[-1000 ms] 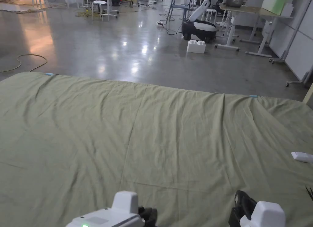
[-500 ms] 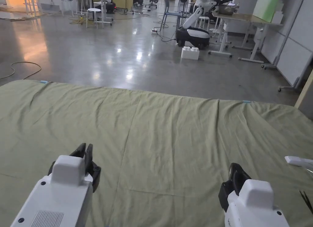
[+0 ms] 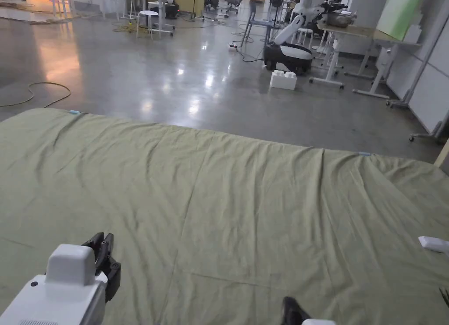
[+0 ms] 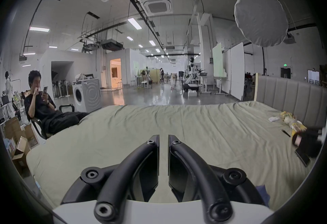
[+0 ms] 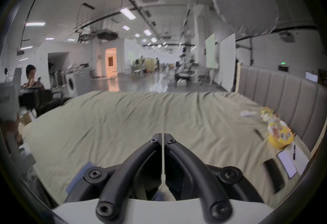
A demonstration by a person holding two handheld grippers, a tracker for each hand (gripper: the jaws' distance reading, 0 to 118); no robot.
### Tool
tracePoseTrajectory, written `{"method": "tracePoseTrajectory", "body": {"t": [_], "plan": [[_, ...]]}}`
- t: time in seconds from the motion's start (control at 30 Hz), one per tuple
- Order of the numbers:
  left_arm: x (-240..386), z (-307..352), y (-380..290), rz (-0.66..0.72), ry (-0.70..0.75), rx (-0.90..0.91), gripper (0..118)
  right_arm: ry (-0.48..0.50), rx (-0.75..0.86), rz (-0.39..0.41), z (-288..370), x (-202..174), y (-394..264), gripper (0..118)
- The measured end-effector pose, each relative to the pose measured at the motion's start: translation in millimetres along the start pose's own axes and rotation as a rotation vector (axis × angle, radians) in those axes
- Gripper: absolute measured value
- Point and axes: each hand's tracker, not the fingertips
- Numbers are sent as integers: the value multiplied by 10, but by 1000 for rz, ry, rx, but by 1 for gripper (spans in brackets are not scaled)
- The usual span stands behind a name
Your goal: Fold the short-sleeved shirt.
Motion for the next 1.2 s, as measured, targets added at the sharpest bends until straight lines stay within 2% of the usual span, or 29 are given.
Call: {"method": "tracePoseTrajectory", "body": {"t": [0.17, 0.3, 0.37, 0.43, 0.47, 0.6, 0.67, 0.7, 0.77, 0.93, 1.1, 1.2], "plan": [[-135, 37, -248, 36, -21, -103, 9, 120, -138, 46, -99, -495, -493, 3], [-288, 35, -449, 138, -97, -234, 13, 132, -207, 54, -245, -608, -841, 3], [-372, 5, -559, 199, -134, -309, 16, 91, -232, 78, -313, -612, -985, 3], [-461, -71, -660, 266, -184, -418, 25, 28, -247, 95, -360, -545, -1114, 3], [-491, -86, -699, 295, -208, -447, 32, 27, -234, 94, -363, -516, -1143, 3], [-653, -199, -863, 416, -392, -561, 71, 4, -205, 107, -338, -440, -1156, 3], [-711, -279, -928, 466, -460, -593, 80, -10, -211, 58, -362, -373, -1174, 3], [-741, -329, -961, 499, -497, -610, 83, -16, -212, 65, -366, -352, -1193, 3], [-741, -414, -989, 519, -537, -661, 84, -25, -216, 60, -376, -319, -1198, 3], [-655, -691, -1136, 562, -751, -782, 85, -18, -219, 68, -370, -326, -1202, 3], [-492, -978, -1348, 646, -788, -967, 84, -10, -212, 87, -356, -326, -1222, 3], [-447, -1047, -1329, 688, -855, -929, 84, -7, -210, 93, -351, -323, -1223, 3]]}}
